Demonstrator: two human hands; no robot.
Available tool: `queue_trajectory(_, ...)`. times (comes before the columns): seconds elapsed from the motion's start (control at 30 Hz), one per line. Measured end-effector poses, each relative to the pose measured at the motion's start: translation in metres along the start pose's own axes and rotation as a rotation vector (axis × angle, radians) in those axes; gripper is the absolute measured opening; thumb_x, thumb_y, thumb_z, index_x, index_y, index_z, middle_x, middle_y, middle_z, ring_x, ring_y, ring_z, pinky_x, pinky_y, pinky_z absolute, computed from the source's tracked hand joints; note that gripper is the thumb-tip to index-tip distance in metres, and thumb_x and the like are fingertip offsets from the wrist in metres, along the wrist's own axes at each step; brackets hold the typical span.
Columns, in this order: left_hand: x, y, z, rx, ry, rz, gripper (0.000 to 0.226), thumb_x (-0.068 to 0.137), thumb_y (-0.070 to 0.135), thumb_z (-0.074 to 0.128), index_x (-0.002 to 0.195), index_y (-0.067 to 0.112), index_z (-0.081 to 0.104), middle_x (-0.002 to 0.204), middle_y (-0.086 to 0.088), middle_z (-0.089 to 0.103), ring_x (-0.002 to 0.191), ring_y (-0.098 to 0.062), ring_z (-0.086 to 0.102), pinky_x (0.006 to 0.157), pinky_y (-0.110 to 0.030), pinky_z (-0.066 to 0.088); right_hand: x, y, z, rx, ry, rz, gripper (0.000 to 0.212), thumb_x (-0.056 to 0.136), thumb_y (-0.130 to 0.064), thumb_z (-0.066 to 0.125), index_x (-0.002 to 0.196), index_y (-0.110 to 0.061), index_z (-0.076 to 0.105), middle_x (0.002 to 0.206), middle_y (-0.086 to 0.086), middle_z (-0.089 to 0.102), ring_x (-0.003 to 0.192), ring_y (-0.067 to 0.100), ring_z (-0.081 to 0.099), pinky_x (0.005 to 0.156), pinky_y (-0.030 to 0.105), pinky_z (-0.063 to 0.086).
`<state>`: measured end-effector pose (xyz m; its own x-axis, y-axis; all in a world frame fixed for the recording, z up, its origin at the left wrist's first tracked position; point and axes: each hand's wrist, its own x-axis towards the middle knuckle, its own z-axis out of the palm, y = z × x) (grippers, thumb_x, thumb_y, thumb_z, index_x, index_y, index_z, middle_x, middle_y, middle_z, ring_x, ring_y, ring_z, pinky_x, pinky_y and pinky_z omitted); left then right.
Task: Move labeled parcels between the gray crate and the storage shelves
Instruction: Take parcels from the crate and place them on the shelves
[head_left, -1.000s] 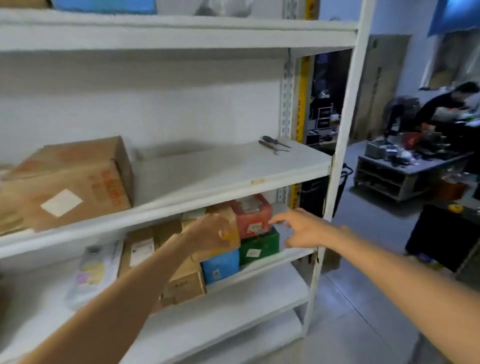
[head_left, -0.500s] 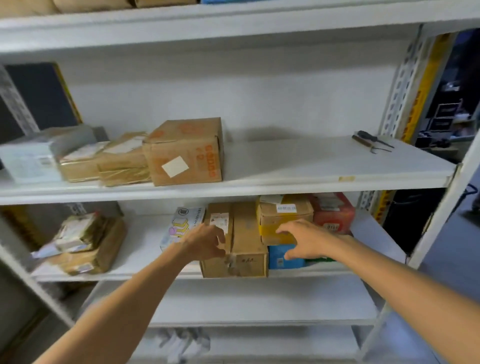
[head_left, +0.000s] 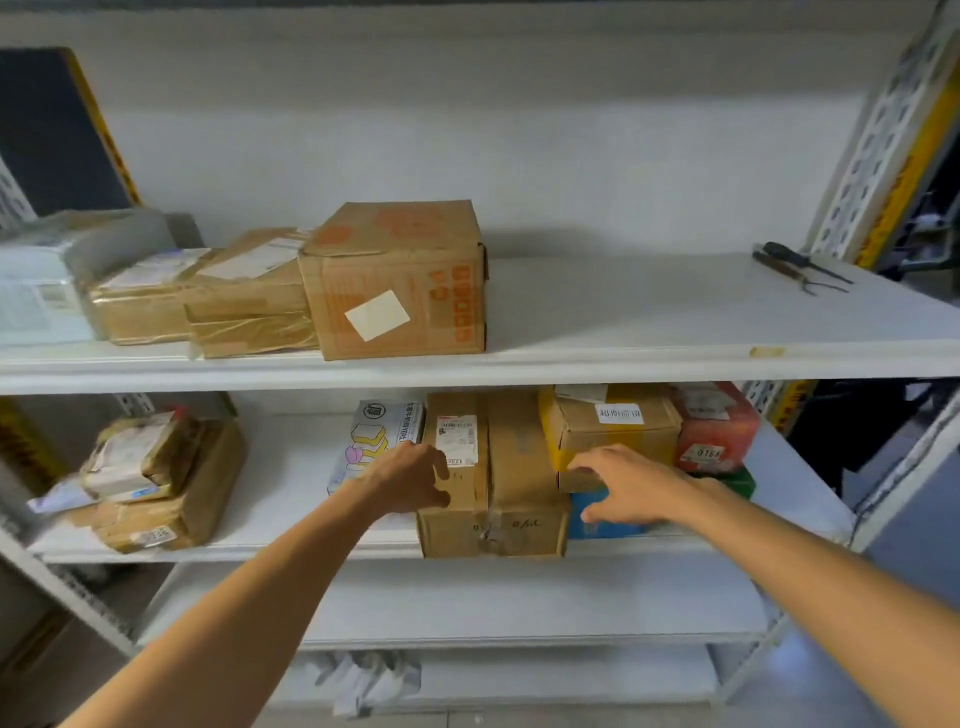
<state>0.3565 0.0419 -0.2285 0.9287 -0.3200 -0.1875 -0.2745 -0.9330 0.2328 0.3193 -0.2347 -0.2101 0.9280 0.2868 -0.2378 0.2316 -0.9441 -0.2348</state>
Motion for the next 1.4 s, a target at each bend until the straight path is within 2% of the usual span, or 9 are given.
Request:
queue_trajectory(0.07, 0.014, -0.004, -0.001, -0.012, -0.014, 0.019, 0.037, 0.085, 0.03, 0.071, 0.12, 0.018, 0.064, 0.115, -0.003, 0.068, 0.098, -0.016, 0.065, 0.083, -0.026, 0.052, 0.006, 0.002, 0.001, 0.013, -0.007, 0.039, 0.073, 0.083, -0.033, 0.073, 0.146, -0.023, 0.037, 0.152, 0.003, 0.035, 0.137, 0.021, 0.036, 0.107, 0.035, 0.038)
queue_trajectory(0.23, 0.037, -0.002, 0.003, -0.023, -0.062, 0.076, 0.04, 0.086, 0.029, 0.07, 0.124, 0.018, 0.061, 0.118, -0.003, 0.067, 0.101, -0.016, 0.065, 0.083, -0.023, 0.048, 0.008, 0.011, 0.001, 0.021, -0.023, 0.088, 0.073, 0.085, -0.033, 0.072, 0.147, -0.022, 0.035, 0.153, 0.002, 0.033, 0.137, 0.019, 0.036, 0.106, 0.033, 0.039)
queue_trajectory(0.43, 0.048, 0.016, -0.004, -0.021, -0.012, 0.106, 0.04, 0.087, 0.028, 0.07, 0.124, 0.016, 0.062, 0.118, -0.004, 0.067, 0.101, -0.017, 0.064, 0.083, -0.024, 0.05, 0.0, 0.032, -0.012, -0.007, -0.007, 0.099, 0.074, 0.083, -0.037, 0.072, 0.146, -0.025, 0.036, 0.152, 0.0, 0.035, 0.135, 0.017, 0.039, 0.107, 0.034, 0.04)
queue_trajectory(0.67, 0.031, 0.014, 0.001, -0.018, 0.002, 0.046, 0.041, 0.085, 0.03, 0.071, 0.123, 0.018, 0.062, 0.117, -0.002, 0.066, 0.1, -0.016, 0.062, 0.079, -0.022, 0.046, 0.017, 0.01, -0.014, -0.012, -0.036, 0.01, 0.071, 0.084, -0.034, 0.072, 0.145, -0.024, 0.037, 0.15, 0.0, 0.037, 0.133, 0.017, 0.041, 0.106, 0.033, 0.04)
queue_trajectory(0.93, -0.022, -0.05, -0.001, -0.007, 0.048, -0.196, 0.038, 0.083, 0.034, 0.072, 0.117, 0.021, 0.065, 0.117, -0.002, 0.065, 0.105, -0.02, 0.061, 0.084, -0.026, 0.044, 0.045, -0.05, 0.003, -0.056, -0.056, -0.178, 0.068, 0.084, -0.036, 0.07, 0.144, -0.023, 0.039, 0.149, 0.001, 0.039, 0.134, 0.018, 0.041, 0.105, 0.034, 0.04)
queue_trajectory(1.07, -0.033, -0.082, 0.008, -0.05, 0.084, -0.267, 0.037, 0.081, 0.037, 0.073, 0.114, 0.023, 0.066, 0.115, -0.004, 0.066, 0.102, -0.022, 0.062, 0.09, -0.032, 0.049, 0.062, -0.08, 0.018, -0.055, -0.04, -0.256, 0.068, 0.084, -0.038, 0.07, 0.143, -0.022, 0.04, 0.148, 0.003, 0.04, 0.131, 0.02, 0.043, 0.102, 0.033, 0.043)
queue_trajectory(1.27, -0.022, -0.149, 0.001, -0.091, 0.078, -0.228, 0.035, 0.083, 0.033, 0.073, 0.114, 0.019, 0.067, 0.109, -0.004, 0.071, 0.098, -0.021, 0.065, 0.088, -0.034, 0.051, 0.094, -0.132, 0.049, -0.02, -0.05, -0.194, 0.07, 0.084, -0.039, 0.071, 0.144, -0.024, 0.039, 0.15, 0.001, 0.04, 0.133, 0.02, 0.042, 0.105, 0.036, 0.041)
queue_trajectory(1.4, -0.011, -0.198, 0.002, -0.099, 0.002, -0.172, 0.034, 0.083, 0.032, 0.074, 0.113, 0.017, 0.067, 0.102, -0.005, 0.072, 0.093, -0.02, 0.066, 0.085, -0.031, 0.052, 0.119, -0.166, 0.055, 0.031, -0.069, -0.084, 0.066, 0.085, -0.032, 0.071, 0.143, -0.02, 0.042, 0.144, 0.004, 0.045, 0.127, 0.02, 0.047, 0.101, 0.032, 0.043)
